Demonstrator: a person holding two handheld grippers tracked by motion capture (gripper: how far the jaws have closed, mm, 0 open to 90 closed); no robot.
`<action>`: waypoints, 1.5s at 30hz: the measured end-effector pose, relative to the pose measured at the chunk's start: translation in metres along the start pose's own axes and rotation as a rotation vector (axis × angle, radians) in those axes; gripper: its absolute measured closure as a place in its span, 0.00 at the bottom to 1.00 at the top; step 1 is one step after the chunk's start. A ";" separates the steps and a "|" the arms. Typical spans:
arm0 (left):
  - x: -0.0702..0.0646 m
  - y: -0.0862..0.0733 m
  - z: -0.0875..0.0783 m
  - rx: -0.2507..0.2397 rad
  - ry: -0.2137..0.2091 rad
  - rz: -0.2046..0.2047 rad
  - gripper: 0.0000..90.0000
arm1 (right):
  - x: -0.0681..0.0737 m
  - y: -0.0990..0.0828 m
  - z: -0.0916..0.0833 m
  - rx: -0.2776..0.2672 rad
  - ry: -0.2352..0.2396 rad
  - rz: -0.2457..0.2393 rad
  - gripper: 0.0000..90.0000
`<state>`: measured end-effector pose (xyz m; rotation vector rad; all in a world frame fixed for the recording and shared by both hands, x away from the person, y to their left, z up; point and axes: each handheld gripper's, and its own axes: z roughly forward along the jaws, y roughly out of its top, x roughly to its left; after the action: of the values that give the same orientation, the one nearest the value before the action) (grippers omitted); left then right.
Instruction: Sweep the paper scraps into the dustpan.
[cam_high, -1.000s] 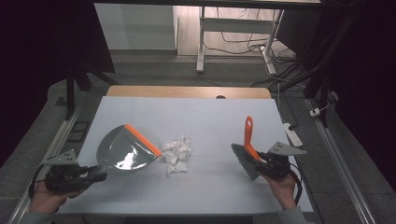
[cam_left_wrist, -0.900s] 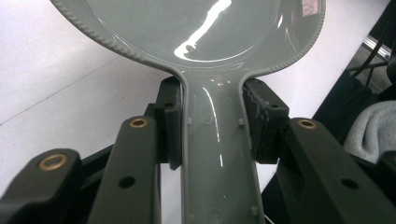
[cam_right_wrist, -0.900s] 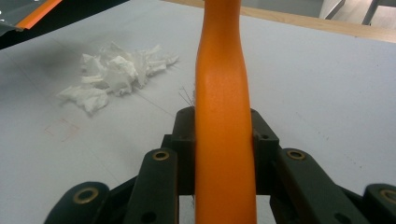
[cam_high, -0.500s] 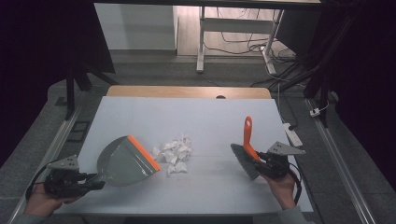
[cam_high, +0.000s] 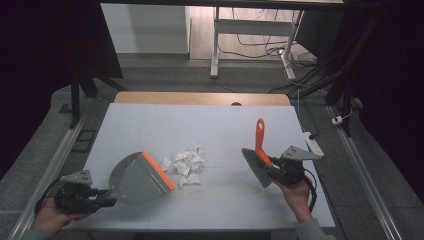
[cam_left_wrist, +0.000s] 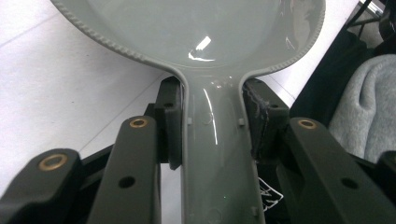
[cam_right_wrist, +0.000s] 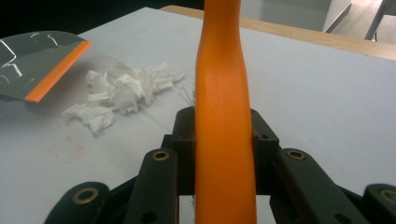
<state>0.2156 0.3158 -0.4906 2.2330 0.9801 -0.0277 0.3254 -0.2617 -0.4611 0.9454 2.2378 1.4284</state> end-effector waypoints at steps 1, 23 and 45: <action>0.000 0.000 0.000 0.000 0.000 0.000 0.69 | 0.002 0.001 0.003 0.005 0.001 -0.003 0.79; -0.002 -0.006 0.011 0.050 0.012 0.014 0.68 | 0.021 0.036 0.077 0.063 0.008 -0.006 0.79; 0.002 -0.005 0.023 0.075 -0.015 0.018 0.68 | 0.019 0.061 0.142 0.106 -0.064 0.073 0.79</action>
<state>0.2191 0.3054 -0.5113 2.3061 0.9652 -0.0739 0.4163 -0.1352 -0.4693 1.1017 2.2724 1.3008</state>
